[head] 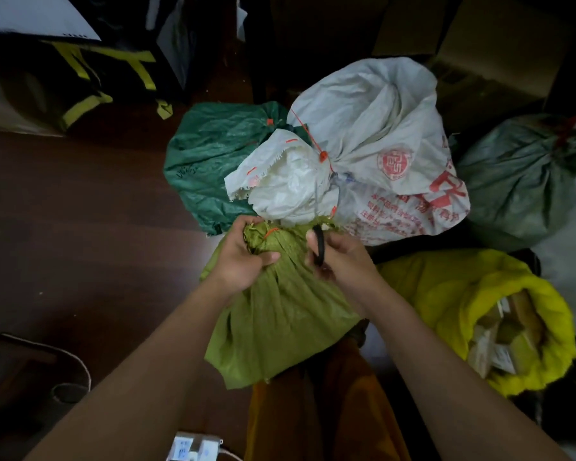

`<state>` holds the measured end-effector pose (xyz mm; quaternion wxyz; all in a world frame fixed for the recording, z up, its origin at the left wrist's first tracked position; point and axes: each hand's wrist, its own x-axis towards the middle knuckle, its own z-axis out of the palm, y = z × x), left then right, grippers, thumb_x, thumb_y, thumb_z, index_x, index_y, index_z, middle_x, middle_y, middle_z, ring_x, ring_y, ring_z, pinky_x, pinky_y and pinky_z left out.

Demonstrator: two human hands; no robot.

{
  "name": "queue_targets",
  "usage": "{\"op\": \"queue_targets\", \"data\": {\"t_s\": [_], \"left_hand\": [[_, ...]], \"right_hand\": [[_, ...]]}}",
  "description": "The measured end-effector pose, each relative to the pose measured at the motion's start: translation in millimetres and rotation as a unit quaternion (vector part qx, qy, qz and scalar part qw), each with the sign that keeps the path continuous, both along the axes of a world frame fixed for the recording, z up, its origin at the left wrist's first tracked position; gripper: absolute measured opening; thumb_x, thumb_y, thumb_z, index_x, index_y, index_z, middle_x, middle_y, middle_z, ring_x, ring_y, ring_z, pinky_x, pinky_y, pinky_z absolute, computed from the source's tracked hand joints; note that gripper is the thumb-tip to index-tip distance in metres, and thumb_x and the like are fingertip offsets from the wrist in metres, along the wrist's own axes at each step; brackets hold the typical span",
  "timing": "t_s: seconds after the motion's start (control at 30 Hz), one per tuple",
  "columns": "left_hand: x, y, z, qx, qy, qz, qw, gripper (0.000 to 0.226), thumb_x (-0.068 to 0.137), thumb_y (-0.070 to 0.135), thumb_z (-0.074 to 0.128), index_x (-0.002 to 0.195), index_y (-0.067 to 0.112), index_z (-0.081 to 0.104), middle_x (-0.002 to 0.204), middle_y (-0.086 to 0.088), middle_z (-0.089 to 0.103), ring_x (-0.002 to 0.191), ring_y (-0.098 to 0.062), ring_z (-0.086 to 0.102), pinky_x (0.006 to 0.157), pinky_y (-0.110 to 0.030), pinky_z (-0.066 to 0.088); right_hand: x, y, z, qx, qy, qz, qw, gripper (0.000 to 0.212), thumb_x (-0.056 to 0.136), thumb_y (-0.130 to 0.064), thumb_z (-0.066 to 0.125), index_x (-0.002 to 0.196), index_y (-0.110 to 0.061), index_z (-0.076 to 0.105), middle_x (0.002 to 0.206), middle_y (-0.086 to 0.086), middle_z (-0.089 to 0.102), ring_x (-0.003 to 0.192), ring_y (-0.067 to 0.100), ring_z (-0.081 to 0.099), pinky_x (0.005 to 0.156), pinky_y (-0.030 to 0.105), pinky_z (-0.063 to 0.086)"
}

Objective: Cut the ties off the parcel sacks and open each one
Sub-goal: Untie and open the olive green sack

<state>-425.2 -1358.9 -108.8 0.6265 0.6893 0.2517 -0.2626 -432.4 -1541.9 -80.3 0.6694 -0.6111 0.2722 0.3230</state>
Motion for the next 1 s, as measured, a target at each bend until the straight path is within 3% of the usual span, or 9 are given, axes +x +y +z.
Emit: {"op": "queue_targets", "data": {"t_s": [0.13, 0.27, 0.37, 0.53, 0.73, 0.9, 1.0], "left_hand": [[-2, 5, -7, 0.021, -0.002, 0.022, 1.000, 0.053, 0.073, -0.010, 0.075, 0.098, 0.032, 0.054, 0.081, 0.006, 0.068, 0.066, -0.001, 0.067, 0.054, -0.018, 0.052], [-1, 12, -9, 0.024, 0.002, 0.027, 0.999, 0.055, 0.072, -0.006, 0.076, 0.088, 0.043, 0.057, 0.081, 0.004, 0.069, 0.067, -0.006, 0.067, 0.058, -0.028, 0.057], [0, 15, -8, 0.029, -0.014, 0.023, 0.999, 0.058, 0.071, -0.006, 0.076, 0.084, 0.047, 0.057, 0.077, 0.012, 0.069, 0.069, -0.004, 0.067, 0.058, -0.025, 0.056], [1, 14, -6, 0.038, -0.039, 0.012, 0.998, 0.057, 0.070, -0.006, 0.077, 0.090, 0.043, 0.055, 0.099, -0.001, 0.064, 0.085, -0.014, 0.063, 0.069, -0.030, 0.058], [2, 8, 0, 0.049, -0.050, 0.001, 0.998, 0.057, 0.071, -0.007, 0.076, 0.090, 0.042, 0.054, 0.113, -0.006, 0.060, 0.091, -0.015, 0.061, 0.062, -0.022, 0.055], [0, 7, 2, 0.053, -0.045, -0.010, 0.998, 0.055, 0.072, -0.005, 0.077, 0.093, 0.041, 0.054, 0.123, -0.007, 0.056, 0.069, 0.005, 0.062, 0.058, -0.021, 0.054], [-2, 7, 3, 0.058, -0.043, -0.012, 0.997, 0.056, 0.073, -0.004, 0.077, 0.091, 0.043, 0.054, 0.127, -0.007, 0.054, 0.069, 0.010, 0.061, 0.058, -0.020, 0.054]], "right_hand": [[-8, 3, 5, 0.096, 0.031, 0.138, 0.985, 0.037, 0.081, -0.050, 0.064, 0.078, -0.013, 0.061, 0.063, 0.001, 0.061, 0.052, 0.012, 0.048, 0.051, 0.023, 0.037], [-11, 5, 9, 0.140, 0.097, 0.134, 0.976, 0.037, 0.079, -0.049, 0.057, 0.077, -0.012, 0.060, 0.057, 0.001, 0.055, 0.049, 0.010, 0.040, 0.047, 0.020, 0.032], [-13, 4, 12, 0.158, 0.117, 0.136, 0.971, 0.036, 0.081, -0.047, 0.060, 0.077, -0.011, 0.059, 0.057, 0.001, 0.053, 0.052, 0.011, 0.038, 0.046, 0.018, 0.032], [-12, 5, 17, 0.177, 0.144, 0.133, 0.965, 0.038, 0.079, -0.048, 0.056, 0.077, -0.010, 0.058, 0.055, 0.000, 0.053, 0.051, 0.010, 0.038, 0.045, 0.017, 0.032], [-15, 4, 15, 0.176, 0.164, 0.136, 0.961, 0.038, 0.080, -0.050, 0.058, 0.073, -0.013, 0.061, 0.057, 0.000, 0.053, 0.052, 0.010, 0.039, 0.046, 0.018, 0.034], [-17, 2, 13, 0.176, 0.161, 0.135, 0.962, 0.039, 0.080, -0.051, 0.059, 0.073, -0.013, 0.061, 0.058, -0.001, 0.053, 0.050, 0.009, 0.040, 0.046, 0.017, 0.035], [-18, 1, 12, 0.176, 0.156, 0.141, 0.962, 0.040, 0.082, -0.053, 0.062, 0.074, -0.014, 0.061, 0.059, -0.001, 0.054, 0.052, 0.010, 0.040, 0.047, 0.018, 0.035]]}}
